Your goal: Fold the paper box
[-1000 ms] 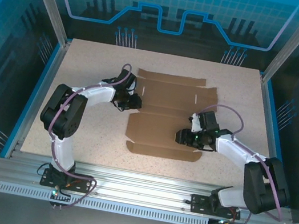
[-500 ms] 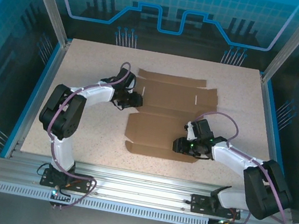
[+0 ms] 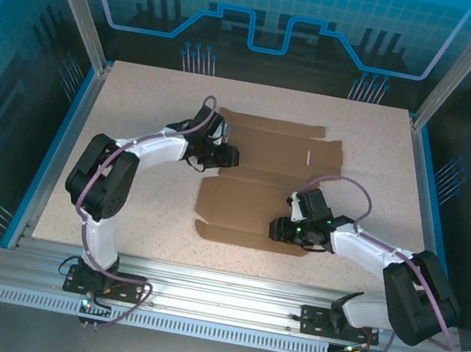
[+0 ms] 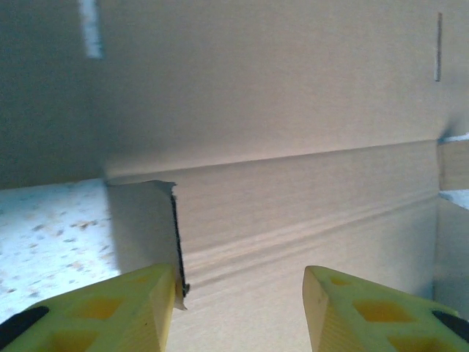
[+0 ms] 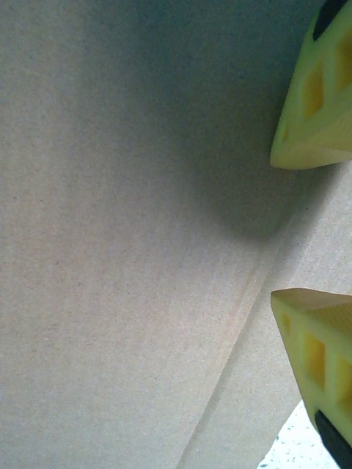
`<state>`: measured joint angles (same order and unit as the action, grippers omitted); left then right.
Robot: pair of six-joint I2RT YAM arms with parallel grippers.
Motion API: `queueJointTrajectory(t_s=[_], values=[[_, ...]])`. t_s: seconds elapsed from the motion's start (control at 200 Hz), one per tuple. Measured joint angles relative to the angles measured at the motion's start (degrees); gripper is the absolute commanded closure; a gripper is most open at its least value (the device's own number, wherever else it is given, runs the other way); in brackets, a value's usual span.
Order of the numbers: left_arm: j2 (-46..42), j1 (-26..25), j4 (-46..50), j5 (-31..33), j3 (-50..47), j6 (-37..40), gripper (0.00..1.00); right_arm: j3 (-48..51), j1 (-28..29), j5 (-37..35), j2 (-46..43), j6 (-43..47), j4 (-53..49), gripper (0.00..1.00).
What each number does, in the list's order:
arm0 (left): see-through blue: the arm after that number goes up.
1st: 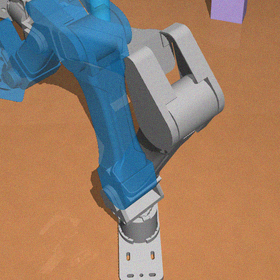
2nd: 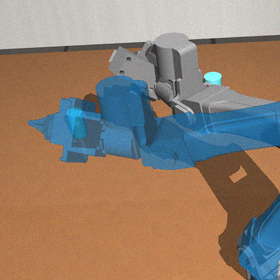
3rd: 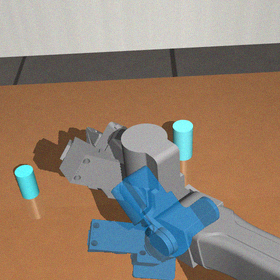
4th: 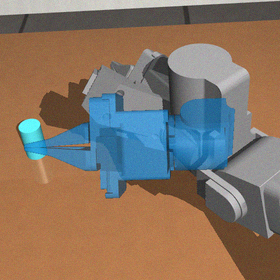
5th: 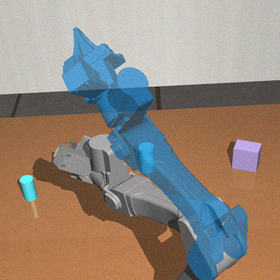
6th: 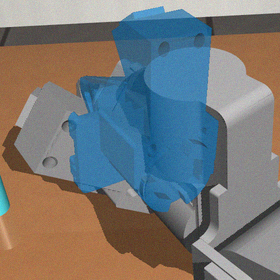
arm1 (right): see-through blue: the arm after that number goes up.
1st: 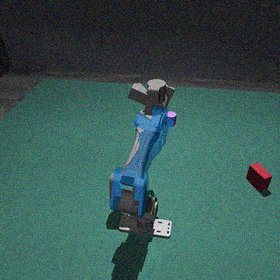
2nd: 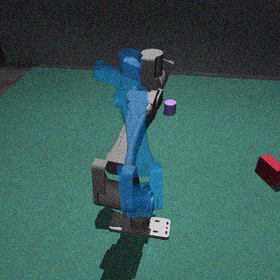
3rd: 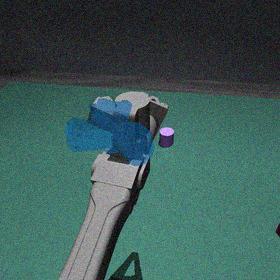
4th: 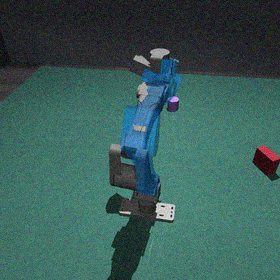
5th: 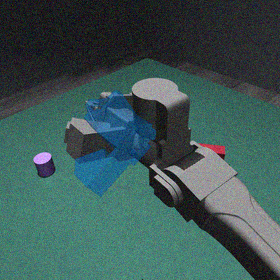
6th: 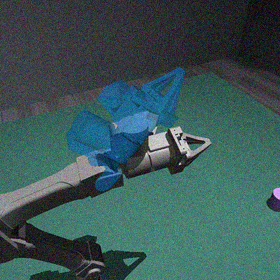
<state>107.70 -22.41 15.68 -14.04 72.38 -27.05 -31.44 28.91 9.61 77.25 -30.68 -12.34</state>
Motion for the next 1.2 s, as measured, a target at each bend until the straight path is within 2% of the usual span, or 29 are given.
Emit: queueJointTrajectory(t_s=[0.2,0.7,0.831,1.201], values=[[3.28,-1.75,-1.03,-0.39,1.46,-0.02,0.48,0.02,0.09,-0.24,-0.02,-0.48,0.02,0.51],[6.34,-2.14,-2.71,-0.37,1.44,-2.78,0.48,-0.17,0.35,-0.44,-3.1,-1.33,-1.75,0.49],[6.38,-2.29,-4.26,-0.37,0.61,-3.72,0.48,-2.82,-0.15,-0.59,-4.0,-0.81,-4.31,0.48],[6.47,-2.36,-7.65,-0.35,-1.68,-5.9,0.48,-16.02,-14.21,2.47,-2.95,3.98,-7.1,0.45]])
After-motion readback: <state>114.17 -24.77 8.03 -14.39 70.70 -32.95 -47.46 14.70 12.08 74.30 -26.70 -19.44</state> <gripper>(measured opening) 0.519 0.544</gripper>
